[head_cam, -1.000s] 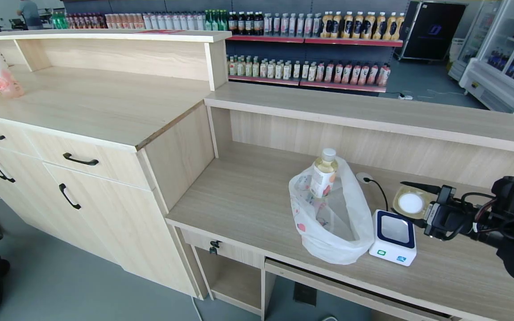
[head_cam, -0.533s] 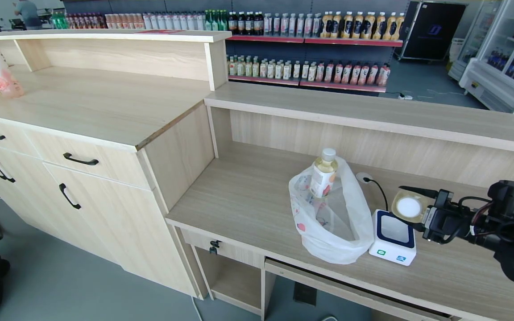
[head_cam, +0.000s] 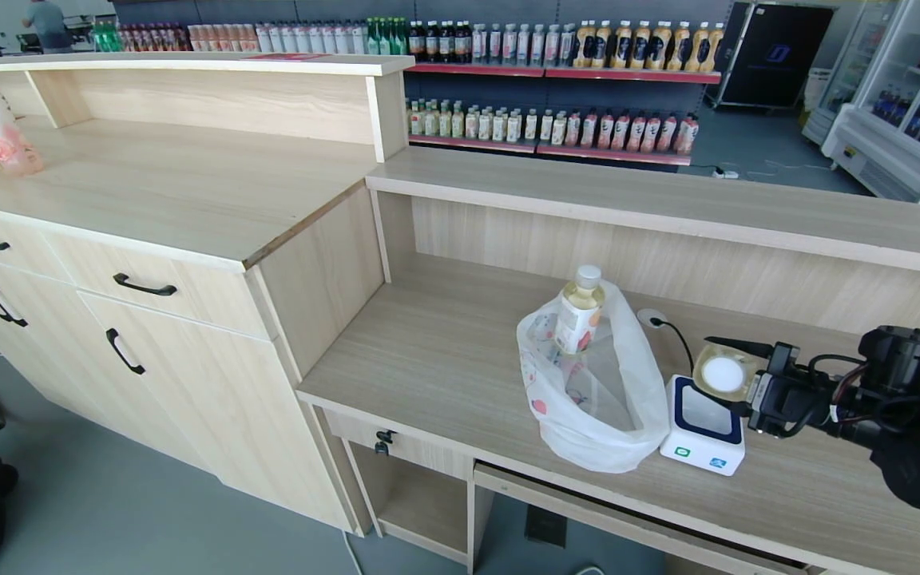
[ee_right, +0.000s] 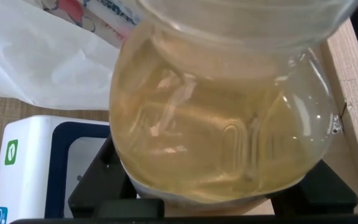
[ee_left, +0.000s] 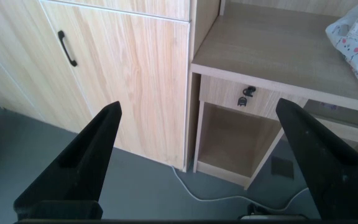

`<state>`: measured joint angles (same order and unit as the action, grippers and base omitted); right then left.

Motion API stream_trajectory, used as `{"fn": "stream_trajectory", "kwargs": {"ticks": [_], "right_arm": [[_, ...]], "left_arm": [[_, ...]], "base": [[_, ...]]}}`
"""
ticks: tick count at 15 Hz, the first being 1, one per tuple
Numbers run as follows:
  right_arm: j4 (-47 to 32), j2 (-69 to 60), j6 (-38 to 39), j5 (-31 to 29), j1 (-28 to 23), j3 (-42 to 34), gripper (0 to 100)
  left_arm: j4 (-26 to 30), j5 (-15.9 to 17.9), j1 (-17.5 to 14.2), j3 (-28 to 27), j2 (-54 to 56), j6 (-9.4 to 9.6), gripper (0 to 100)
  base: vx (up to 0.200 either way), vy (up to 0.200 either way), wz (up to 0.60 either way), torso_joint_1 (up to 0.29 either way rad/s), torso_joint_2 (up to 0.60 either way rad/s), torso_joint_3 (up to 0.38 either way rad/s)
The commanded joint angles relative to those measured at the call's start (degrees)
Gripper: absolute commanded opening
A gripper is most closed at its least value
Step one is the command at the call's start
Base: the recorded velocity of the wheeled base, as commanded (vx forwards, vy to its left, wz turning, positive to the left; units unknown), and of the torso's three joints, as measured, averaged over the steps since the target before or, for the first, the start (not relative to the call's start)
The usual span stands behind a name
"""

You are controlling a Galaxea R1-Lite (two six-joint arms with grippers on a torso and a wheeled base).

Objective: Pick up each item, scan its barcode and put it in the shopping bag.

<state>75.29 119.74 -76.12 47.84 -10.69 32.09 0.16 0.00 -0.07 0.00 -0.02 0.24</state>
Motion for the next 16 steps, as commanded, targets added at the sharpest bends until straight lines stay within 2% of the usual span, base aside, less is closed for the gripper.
{"fn": "stream_trajectory", "kwargs": {"ticks": [1, 8, 16], "right_arm": [[0.03, 0.85, 0.0, 0.15, 0.32, 0.17, 0], [0.3, 3.49, 0.36, 0.59, 1.99, 3.69, 0], [3.2, 6.3, 2.03, 0.59, 3.48, 4.39, 0]], "left_arm": [[0.02, 0.0, -0.01, 0.0, 0.02, -0.07, 100], [0.02, 0.0, -0.01, 0.0, 0.02, 0.02, 100], [0.02, 0.0, -0.01, 0.0, 0.02, 0.02, 100]], "base": [[0.0, 0.0, 0.0, 0.0, 0.0, 0.0], [0.0, 0.0, 0.0, 0.0, 0.0, 0.0], [0.0, 0.0, 0.0, 0.0, 0.0, 0.0]]}}
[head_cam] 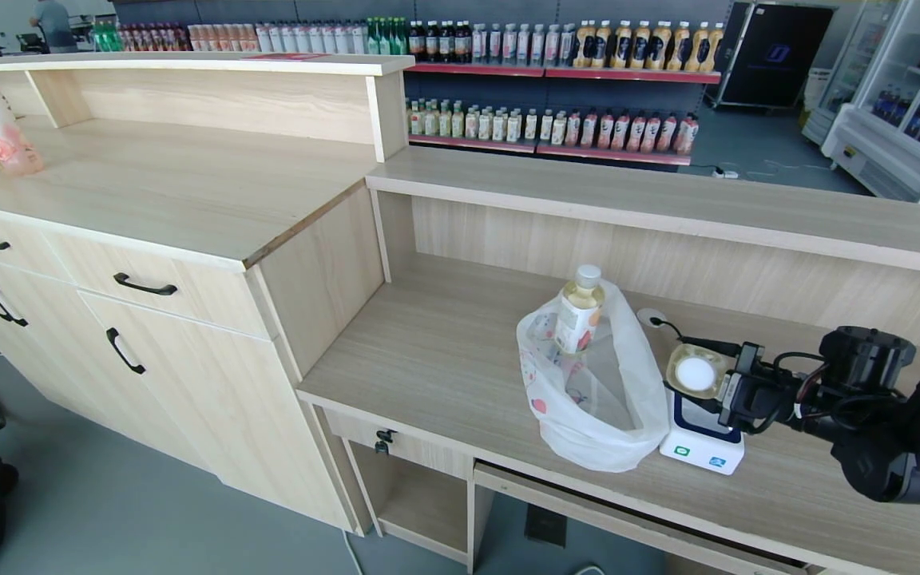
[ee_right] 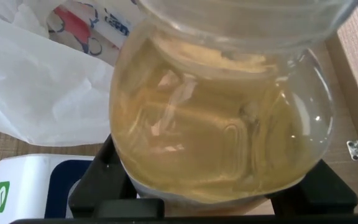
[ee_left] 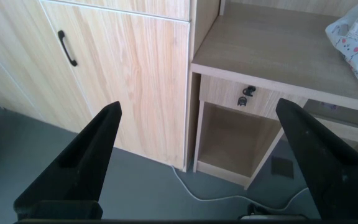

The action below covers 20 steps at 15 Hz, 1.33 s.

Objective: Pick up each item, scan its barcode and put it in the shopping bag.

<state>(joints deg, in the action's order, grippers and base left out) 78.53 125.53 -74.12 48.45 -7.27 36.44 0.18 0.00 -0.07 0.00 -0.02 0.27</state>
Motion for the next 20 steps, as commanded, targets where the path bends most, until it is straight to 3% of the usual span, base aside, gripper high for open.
{"fn": "stream_trajectory", "kwargs": {"ticks": [1, 6, 10, 13, 14, 15, 20], "right_arm": [[-0.05, 0.6, 0.2, -0.02, 0.23, 0.39, 0], [0.04, -0.99, 3.45, -0.11, 0.41, 1.62, 0], [-1.54, -13.73, 22.7, -0.72, -0.03, -0.31, 0], [-7.87, -25.77, 40.19, -14.43, -0.64, -4.18, 0], [-8.92, -27.09, 41.78, -16.63, -0.73, -5.41, 0], [-10.86, -30.87, 41.42, -22.52, -1.96, -10.33, 0], [-12.7, -32.89, 38.26, -25.24, -3.72, -9.89, 0]], "left_arm": [[-0.01, 0.0, -0.01, 0.0, 0.02, 0.0, 100], [-0.01, 0.0, -0.01, 0.0, 0.02, -0.09, 100], [-0.01, 0.0, -0.01, 0.0, 0.02, 0.0, 100], [-0.01, 0.0, -0.01, 0.0, 0.02, 0.0, 100], [-0.01, 0.0, -0.01, 0.0, 0.02, 0.0, 100], [-0.01, 0.0, -0.01, 0.0, 0.02, 0.0, 100], [-0.01, 0.0, -0.01, 0.0, 0.02, -0.09, 100]], "base": [[0.0, 0.0, 0.0, 0.0, 0.0, 0.0], [0.0, 0.0, 0.0, 0.0, 0.0, 0.0], [0.0, 0.0, 0.0, 0.0, 0.0, 0.0], [0.0, 0.0, 0.0, 0.0, 0.0, 0.0], [0.0, 0.0, 0.0, 0.0, 0.0, 0.0], [0.0, 0.0, 0.0, 0.0, 0.0, 0.0], [0.0, 0.0, 0.0, 0.0, 0.0, 0.0]]}}
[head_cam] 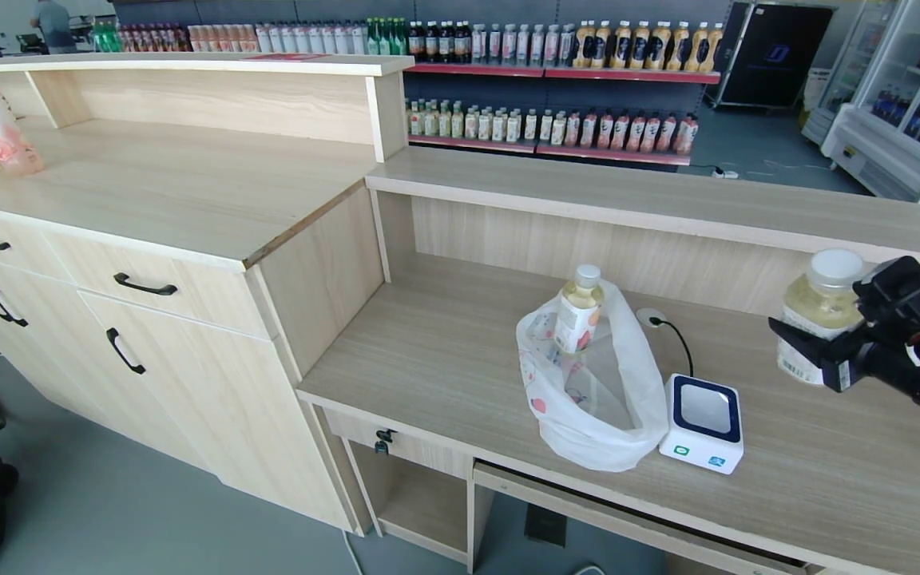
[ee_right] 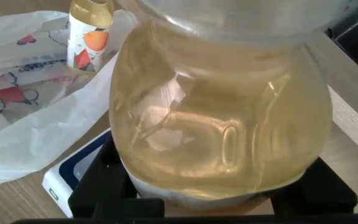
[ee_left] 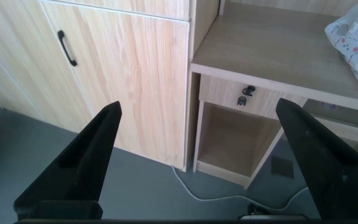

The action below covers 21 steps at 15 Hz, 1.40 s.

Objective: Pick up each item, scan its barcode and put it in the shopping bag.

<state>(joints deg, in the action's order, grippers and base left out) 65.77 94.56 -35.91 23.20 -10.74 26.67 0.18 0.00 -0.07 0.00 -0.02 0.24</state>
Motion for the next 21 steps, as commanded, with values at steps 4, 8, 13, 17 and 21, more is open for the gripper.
{"fn": "stream_trajectory", "kwargs": {"ticks": [4, 8, 13, 17, 21], "right_arm": [[0.15, -2.1, -1.18, 0.71, 0.98, -0.31, 0], [3.49, 0.62, -1.53, 0.0, 8.72, 0.31, 0], [4.98, 9.06, 3.66, 1.5, 12.85, 0.57, 0], [6.57, 15.65, 8.05, 1.5, 12.5, 0.66, 0], [9.29, 20.4, 8.05, 1.5, 11.97, 0.84, 0]], "left_arm": [[-0.01, 0.0, -0.01, 0.0, 0.02, 0.02, 100], [-0.01, 0.0, -0.01, 0.0, 0.02, 0.02, 100], [-0.01, 0.0, -0.01, 0.0, 0.02, 0.02, 100], [-0.01, 0.0, -0.01, 0.0, 0.02, 0.02, 100], [-0.01, 0.0, -0.01, 0.0, 0.02, 0.02, 100]], "base": [[0.0, 0.0, 0.3, -0.001, 0.0, 0.002], [0.0, 0.0, 0.6, 0.006, 0.0, 0.001], [0.0, 0.0, 0.12, 0.001, 0.0, 0.0], [0.0, 0.0, 0.0, 0.0, 0.0, 0.0], [0.0, 0.0, 0.0, 0.0, 0.0, 0.0]]}}
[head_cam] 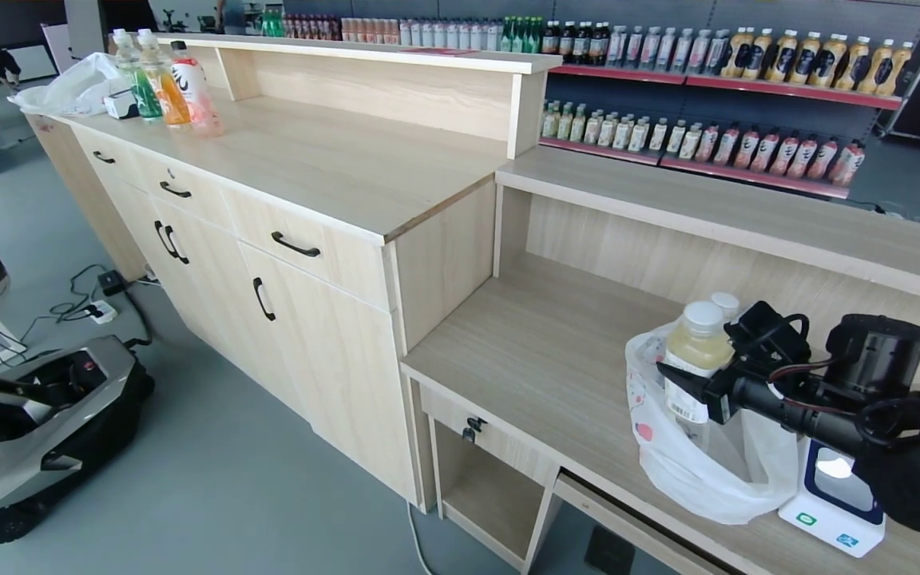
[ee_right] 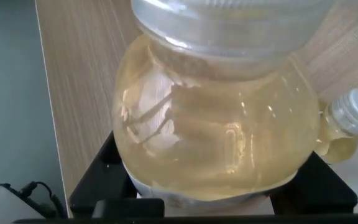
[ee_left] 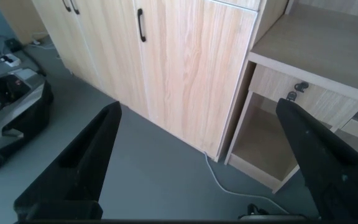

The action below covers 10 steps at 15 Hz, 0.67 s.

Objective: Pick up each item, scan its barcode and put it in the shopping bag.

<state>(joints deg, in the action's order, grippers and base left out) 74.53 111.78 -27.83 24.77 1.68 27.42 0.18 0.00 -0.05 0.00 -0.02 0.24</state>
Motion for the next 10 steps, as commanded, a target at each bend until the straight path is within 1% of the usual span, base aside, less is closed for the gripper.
{"fn": "stream_trajectory", "kwargs": {"ticks": [1, 4, 10], "right_arm": [[1.49, 4.15, -0.03, -0.07, -0.54, 0.09, 0], [3.34, 7.4, 0.15, -0.07, -0.89, 1.06, 0], [3.78, 11.36, 1.55, -0.07, -0.98, 2.2, 0]], "left_arm": [[-0.01, 0.0, -0.04, 0.0, 0.02, 0.02, 100], [-0.01, 0.0, -0.04, 0.0, 0.02, 0.02, 100], [-0.01, 0.0, -0.04, 0.0, 0.02, 0.02, 100]], "base": [[0.0, 0.0, 0.0, 0.0, 0.0, 0.0], [0.0, 0.0, 0.0, 0.0, 0.0, 0.0], [0.0, 0.0, 0.0, 0.0, 0.0, 0.0]]}}
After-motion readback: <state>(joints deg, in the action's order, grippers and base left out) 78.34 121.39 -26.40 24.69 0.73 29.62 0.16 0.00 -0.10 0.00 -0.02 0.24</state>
